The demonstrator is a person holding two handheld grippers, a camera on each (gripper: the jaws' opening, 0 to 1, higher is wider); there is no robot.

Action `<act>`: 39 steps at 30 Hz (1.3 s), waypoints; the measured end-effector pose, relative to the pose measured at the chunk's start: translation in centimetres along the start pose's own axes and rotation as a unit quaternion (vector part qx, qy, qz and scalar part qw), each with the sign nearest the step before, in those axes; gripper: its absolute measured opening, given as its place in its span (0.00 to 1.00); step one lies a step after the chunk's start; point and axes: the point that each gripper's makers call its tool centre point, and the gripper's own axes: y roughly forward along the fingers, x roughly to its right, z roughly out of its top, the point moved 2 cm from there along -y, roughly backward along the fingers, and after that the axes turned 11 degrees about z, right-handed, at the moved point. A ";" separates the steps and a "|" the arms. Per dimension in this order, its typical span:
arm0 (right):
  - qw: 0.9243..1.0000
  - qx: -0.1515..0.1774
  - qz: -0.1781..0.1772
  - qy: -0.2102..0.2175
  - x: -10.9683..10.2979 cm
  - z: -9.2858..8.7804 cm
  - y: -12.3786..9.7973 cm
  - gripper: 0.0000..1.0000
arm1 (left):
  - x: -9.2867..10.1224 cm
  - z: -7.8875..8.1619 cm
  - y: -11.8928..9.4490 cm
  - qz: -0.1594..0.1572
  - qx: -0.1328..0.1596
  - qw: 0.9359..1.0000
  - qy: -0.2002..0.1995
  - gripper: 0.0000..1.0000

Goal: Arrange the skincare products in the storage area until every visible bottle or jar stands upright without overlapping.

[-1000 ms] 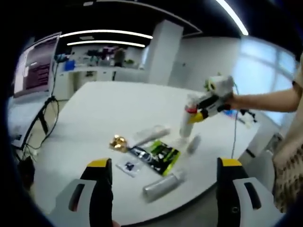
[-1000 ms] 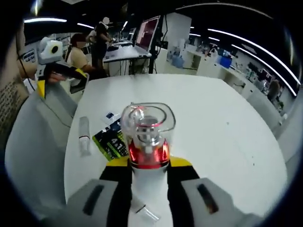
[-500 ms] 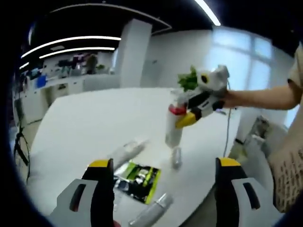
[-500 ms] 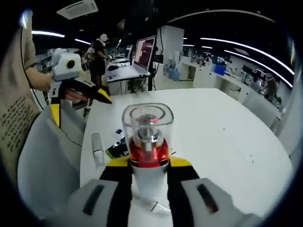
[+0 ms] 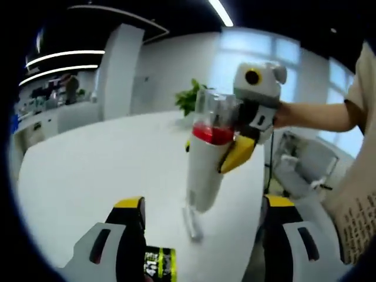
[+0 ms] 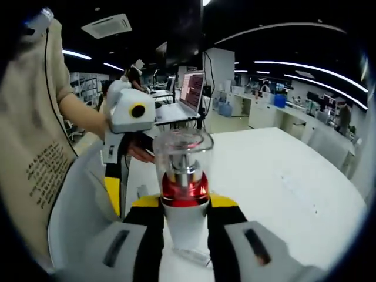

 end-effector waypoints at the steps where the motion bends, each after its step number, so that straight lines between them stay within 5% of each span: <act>1: 1.000 0.004 0.005 0.001 -0.4 0.3 -0.1 0.27 | 0.5 0.3 0.3 -0.016 0.003 1.000 0.006 0.77; 8: 0.999 0.034 0.030 0.016 -1.9 1.1 -0.8 0.27 | 3.2 3.1 0.5 -0.087 0.063 0.994 0.009 0.53; 17: 0.998 0.043 0.039 0.027 -2.6 0.6 -1.2 0.27 | 3.9 2.9 0.5 -0.114 0.057 0.990 0.051 0.29; 25: 0.998 0.055 0.017 0.031 -1.8 0.1 -1.4 0.28 | 3.3 3.1 1.8 -0.090 0.041 0.993 0.071 0.26; 32: 0.993 0.091 -0.043 0.056 2.0 -0.3 -1.8 0.30 | 0.8 3.8 4.2 -0.061 0.035 0.994 0.082 0.25; 39: 0.989 0.108 -0.060 0.079 4.7 -1.7 -1.7 0.32 | -1.4 3.3 6.7 -0.042 0.022 0.995 0.087 0.25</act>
